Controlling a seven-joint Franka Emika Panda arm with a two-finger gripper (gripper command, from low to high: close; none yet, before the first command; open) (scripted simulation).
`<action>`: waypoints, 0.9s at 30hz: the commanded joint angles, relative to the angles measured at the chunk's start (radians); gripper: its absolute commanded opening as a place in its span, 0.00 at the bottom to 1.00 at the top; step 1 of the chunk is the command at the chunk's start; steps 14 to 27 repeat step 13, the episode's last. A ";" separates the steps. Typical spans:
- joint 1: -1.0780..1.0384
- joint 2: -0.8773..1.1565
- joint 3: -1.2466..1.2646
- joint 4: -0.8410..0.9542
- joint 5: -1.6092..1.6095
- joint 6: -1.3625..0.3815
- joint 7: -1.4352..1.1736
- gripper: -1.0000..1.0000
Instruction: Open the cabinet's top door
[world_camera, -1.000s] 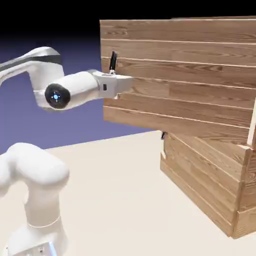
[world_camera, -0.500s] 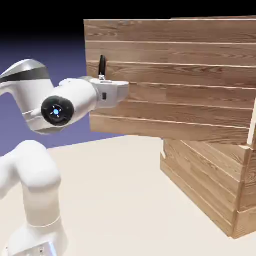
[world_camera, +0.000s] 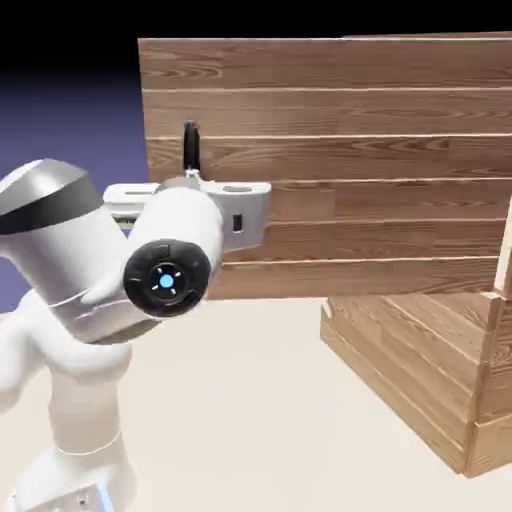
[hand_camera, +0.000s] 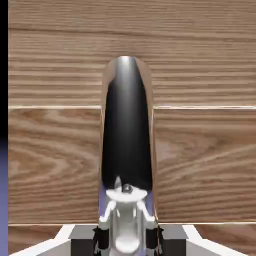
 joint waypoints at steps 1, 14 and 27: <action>0.025 0.000 -0.012 0.036 -0.013 -0.033 0.006 0.00; 0.321 0.026 -0.081 0.461 -0.069 -0.387 0.063 0.00; 0.321 0.026 -0.081 0.461 -0.069 -0.387 0.063 0.00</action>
